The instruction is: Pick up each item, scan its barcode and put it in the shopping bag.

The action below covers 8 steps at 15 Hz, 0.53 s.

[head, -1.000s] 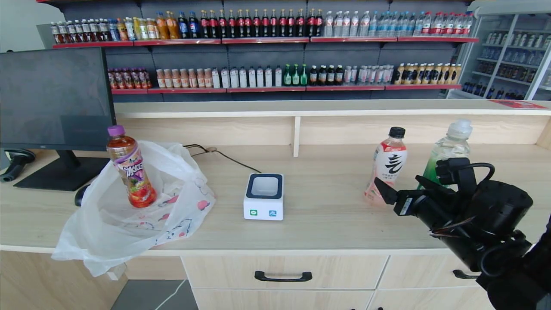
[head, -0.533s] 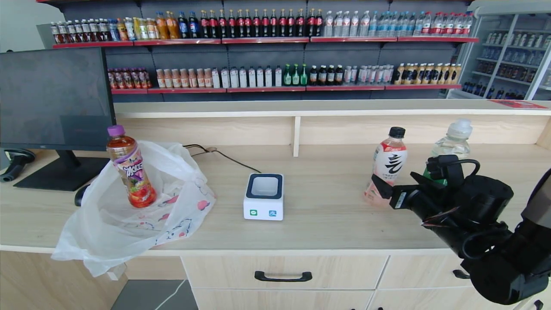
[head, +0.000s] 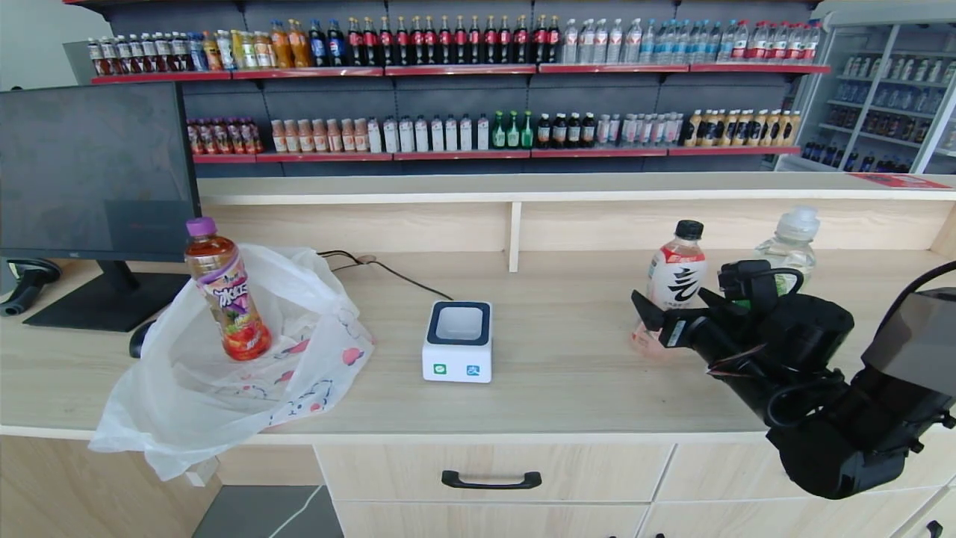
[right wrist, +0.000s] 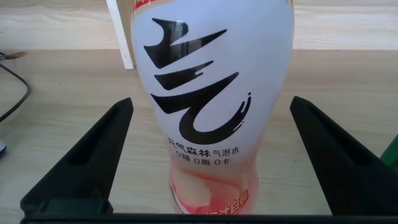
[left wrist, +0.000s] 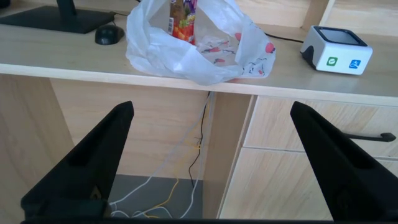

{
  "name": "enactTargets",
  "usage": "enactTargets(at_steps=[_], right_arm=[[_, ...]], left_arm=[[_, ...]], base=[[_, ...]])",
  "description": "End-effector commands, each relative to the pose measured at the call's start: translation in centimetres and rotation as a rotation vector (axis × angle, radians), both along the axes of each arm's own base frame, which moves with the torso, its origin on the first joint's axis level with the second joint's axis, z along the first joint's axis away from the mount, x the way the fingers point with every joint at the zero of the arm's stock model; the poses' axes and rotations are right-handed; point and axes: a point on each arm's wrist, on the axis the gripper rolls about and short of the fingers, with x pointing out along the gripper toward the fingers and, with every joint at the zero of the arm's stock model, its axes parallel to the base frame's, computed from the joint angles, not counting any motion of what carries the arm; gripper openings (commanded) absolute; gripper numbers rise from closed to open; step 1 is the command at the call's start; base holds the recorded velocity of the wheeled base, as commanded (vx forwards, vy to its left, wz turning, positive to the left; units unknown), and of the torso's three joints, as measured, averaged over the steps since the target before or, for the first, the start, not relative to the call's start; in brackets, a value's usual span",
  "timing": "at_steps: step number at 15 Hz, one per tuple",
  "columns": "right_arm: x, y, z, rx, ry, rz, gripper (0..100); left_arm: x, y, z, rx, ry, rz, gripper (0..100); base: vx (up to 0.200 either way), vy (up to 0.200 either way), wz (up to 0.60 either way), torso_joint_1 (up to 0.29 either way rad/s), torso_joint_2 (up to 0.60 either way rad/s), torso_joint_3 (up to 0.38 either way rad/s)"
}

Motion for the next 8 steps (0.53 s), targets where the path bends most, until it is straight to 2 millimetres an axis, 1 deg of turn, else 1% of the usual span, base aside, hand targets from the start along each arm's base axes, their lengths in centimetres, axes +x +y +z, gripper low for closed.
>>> enactTargets(at_steps=[1,4,8], right_arm=[[0.6,0.1,-0.7,-0.001,0.011,0.000,100],[1.4,0.3,-0.8,0.002,-0.004,0.000,100],[1.8,0.3,-0.9,0.006,-0.008,-0.001,100]], left_arm=[[0.0,0.0,0.0,0.000,-0.002,0.000,100],[0.0,0.0,0.0,0.000,-0.002,0.000,100],[0.0,0.0,0.0,0.000,-0.002,0.000,100]], base=[[0.000,0.000,0.00,0.000,0.00,0.000],[0.000,0.000,0.00,0.000,0.00,0.000],[0.000,0.000,0.00,0.000,0.00,0.000]])
